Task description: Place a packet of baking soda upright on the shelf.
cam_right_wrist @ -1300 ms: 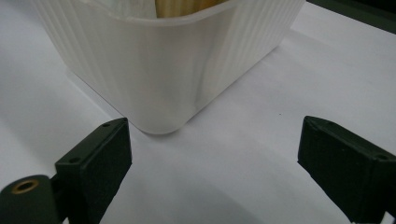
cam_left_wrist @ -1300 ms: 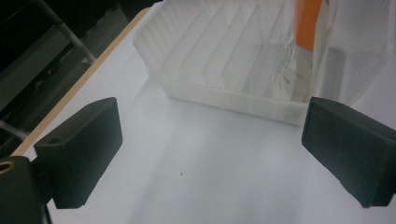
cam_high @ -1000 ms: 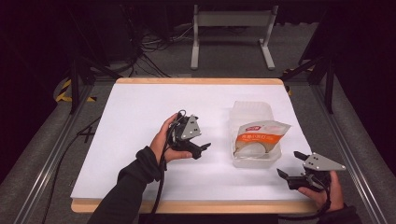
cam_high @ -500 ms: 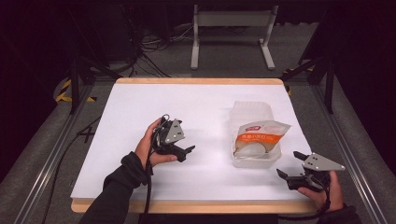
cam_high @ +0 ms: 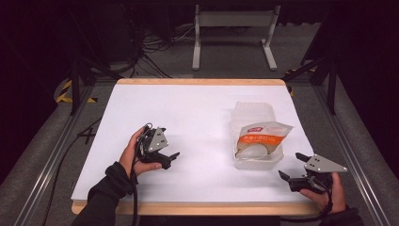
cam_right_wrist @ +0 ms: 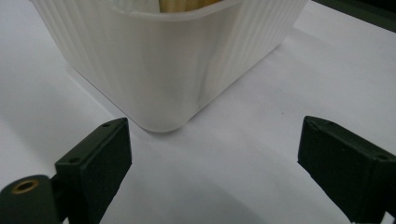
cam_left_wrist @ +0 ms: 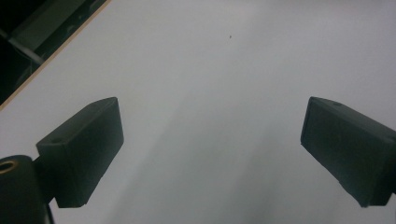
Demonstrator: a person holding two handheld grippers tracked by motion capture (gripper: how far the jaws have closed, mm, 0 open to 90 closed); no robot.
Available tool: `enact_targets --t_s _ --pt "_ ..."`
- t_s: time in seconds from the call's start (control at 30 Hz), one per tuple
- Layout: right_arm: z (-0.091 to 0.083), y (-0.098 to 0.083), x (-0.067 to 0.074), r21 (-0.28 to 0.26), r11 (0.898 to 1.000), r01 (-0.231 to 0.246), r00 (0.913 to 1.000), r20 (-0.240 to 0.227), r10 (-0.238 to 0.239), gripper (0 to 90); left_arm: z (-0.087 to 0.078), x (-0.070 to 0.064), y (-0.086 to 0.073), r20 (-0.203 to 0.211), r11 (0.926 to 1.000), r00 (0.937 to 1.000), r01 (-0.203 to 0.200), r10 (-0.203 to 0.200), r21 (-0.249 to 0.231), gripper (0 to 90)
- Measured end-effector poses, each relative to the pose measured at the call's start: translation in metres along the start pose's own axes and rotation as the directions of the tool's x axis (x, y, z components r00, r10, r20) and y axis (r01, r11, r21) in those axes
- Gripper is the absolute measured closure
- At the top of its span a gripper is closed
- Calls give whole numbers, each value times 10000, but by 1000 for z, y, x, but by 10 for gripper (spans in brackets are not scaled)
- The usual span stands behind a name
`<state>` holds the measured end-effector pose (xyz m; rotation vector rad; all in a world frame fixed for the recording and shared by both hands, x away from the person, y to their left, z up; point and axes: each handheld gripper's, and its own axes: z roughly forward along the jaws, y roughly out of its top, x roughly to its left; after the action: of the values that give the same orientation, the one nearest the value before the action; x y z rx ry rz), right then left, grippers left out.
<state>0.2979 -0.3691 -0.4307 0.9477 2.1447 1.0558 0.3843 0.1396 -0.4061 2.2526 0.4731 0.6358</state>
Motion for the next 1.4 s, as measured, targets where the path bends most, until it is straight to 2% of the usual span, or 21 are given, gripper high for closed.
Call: enact_targets --t_s 0.37,0.83,1.03,1.37,1.4 --pt "0 0 0 7 10000 23 10000 8 -23 106 -20 6 -33 -324 9993 9990 303 -295 237 68" --pt "0 0 1 37 10000 55 10000 15 -55 106 -40 9 -66 -745 9966 9948 730 -700 378 74" --pt "0 0 1 51 10000 69 10000 -8 -69 106 -46 10 -80 -891 9940 9914 1000 -958 439 74" --pt "0 0 1 57 10000 67 10000 13 -67 106 -60 11 -97 -1011 9870 9824 1598 -1573 166 74" --pt "0 0 1 56 10000 73 10000 2 -73 106 -62 11 -99 -1050 9878 9828 1545 -1518 183 74"
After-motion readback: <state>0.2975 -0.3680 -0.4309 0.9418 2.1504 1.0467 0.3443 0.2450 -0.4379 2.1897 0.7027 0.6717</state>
